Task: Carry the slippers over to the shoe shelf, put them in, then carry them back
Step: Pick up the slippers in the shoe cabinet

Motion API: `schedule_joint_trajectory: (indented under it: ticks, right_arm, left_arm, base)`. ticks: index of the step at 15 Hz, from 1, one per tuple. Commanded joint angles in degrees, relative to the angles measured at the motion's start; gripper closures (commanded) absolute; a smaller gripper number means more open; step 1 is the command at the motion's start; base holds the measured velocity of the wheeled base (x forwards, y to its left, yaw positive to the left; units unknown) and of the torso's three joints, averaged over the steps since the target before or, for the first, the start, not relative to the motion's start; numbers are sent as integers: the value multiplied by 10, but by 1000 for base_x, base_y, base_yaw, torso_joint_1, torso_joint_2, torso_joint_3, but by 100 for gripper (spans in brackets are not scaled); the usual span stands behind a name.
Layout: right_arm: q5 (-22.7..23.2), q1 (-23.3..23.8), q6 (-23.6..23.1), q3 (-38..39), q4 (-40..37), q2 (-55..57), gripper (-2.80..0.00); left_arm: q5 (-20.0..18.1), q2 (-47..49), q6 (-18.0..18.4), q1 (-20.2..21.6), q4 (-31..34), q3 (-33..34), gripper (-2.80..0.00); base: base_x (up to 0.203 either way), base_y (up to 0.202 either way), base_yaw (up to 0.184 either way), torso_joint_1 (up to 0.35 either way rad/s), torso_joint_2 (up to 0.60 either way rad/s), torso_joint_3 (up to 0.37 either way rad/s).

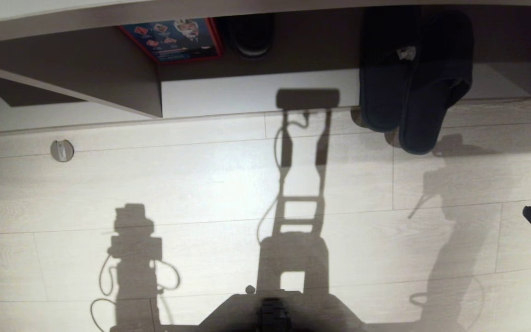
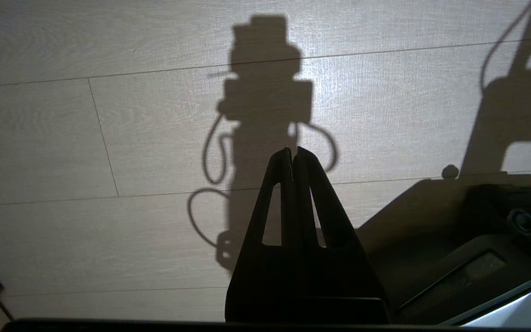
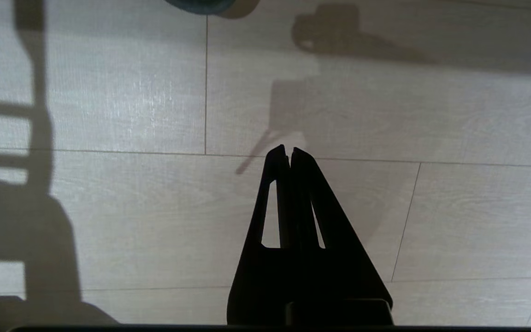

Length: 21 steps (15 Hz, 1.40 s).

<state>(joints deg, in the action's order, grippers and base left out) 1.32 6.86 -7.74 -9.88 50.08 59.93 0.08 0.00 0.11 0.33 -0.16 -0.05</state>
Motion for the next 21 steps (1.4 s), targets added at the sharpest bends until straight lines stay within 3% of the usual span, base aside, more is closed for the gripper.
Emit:
schedule_joint_trajectory:
  ticks: [1,2,7,14,17,21]
  right_arm:
    - [-6,3,-1,-4,12,32,0]
    - [-14,3,-1,-3,43,44,-280]
    - [-27,-3,4,6,124,98,-280]
    - [-37,-52,9,-8,196,172,-280]
    - [-87,-82,24,-21,282,240,-280]
    - [-124,-103,46,-45,314,270,-280]
  left_arm:
    - [0,0,0,0,0,0,0]
    - [0,0,0,0,0,0,0]
    - [0,0,0,0,-1,0,0]
    - [0,0,0,0,0,0,0]
    - [0,0,0,0,0,0,0]
    - [0,0,0,0,0,0,0]
  base:
    - [0,0,0,0,0,0]
    - [0,0,0,0,0,0]
    - [0,0,0,0,0,0]
    - [0,0,0,0,0,0]
    - [0,0,0,0,0,0]
    - [0,0,0,0,0,0]
